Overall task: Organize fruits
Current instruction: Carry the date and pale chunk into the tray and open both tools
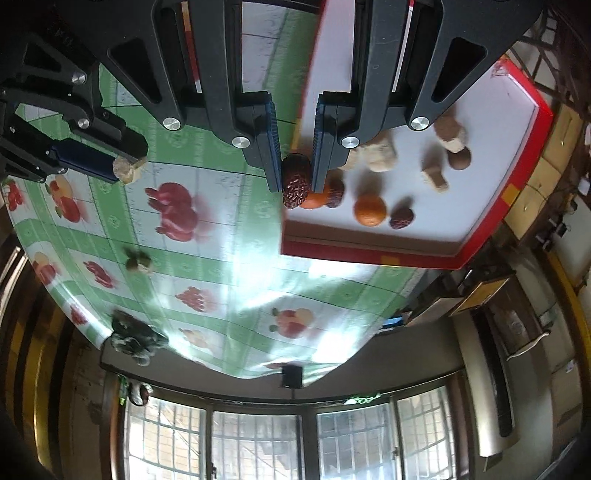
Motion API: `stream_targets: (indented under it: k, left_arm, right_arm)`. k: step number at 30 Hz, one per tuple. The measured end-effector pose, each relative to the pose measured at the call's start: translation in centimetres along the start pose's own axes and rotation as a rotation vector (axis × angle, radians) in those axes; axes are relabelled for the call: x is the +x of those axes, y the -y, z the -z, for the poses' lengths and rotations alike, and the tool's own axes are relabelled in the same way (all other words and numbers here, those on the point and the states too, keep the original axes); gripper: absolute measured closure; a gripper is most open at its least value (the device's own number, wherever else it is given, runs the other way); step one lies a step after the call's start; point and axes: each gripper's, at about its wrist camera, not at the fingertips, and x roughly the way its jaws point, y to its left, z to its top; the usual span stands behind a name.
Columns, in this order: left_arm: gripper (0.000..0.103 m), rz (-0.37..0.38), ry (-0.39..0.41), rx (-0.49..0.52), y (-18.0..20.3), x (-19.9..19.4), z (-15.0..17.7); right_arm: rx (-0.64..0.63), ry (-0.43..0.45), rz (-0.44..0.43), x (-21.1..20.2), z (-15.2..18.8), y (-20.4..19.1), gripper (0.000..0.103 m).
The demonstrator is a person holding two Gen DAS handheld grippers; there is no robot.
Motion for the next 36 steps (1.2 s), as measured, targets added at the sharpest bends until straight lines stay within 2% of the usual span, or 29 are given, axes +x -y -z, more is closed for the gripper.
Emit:
stream_targets:
  k: [11, 24, 31, 36]
  left_arm:
    - [0.088, -0.071, 0.008, -0.053, -3.5, 0.2, 0.2]
    - [0.088, -0.147, -0.018, -0.128, -8.3, 1.8, 0.5]
    - [0.088, -0.162, -0.04, -0.166, -10.4, 2.8, 0.6]
    - [0.088, -0.146, -0.069, -0.182, -11.2, 3.7, 0.5]
  right_arm:
    - [-0.067, -0.018, -0.037, 1.9, -1.5, -3.1, 0.078]
    - [-0.154, -0.046, -0.08, 4.9, -3.9, -6.5, 0.078]
    - [-0.187, -0.06, -0.11, 6.5, -4.9, -8.1, 0.078]
    - [-0.208, -0.079, -0.127, 8.1, -5.4, -9.1, 0.078]
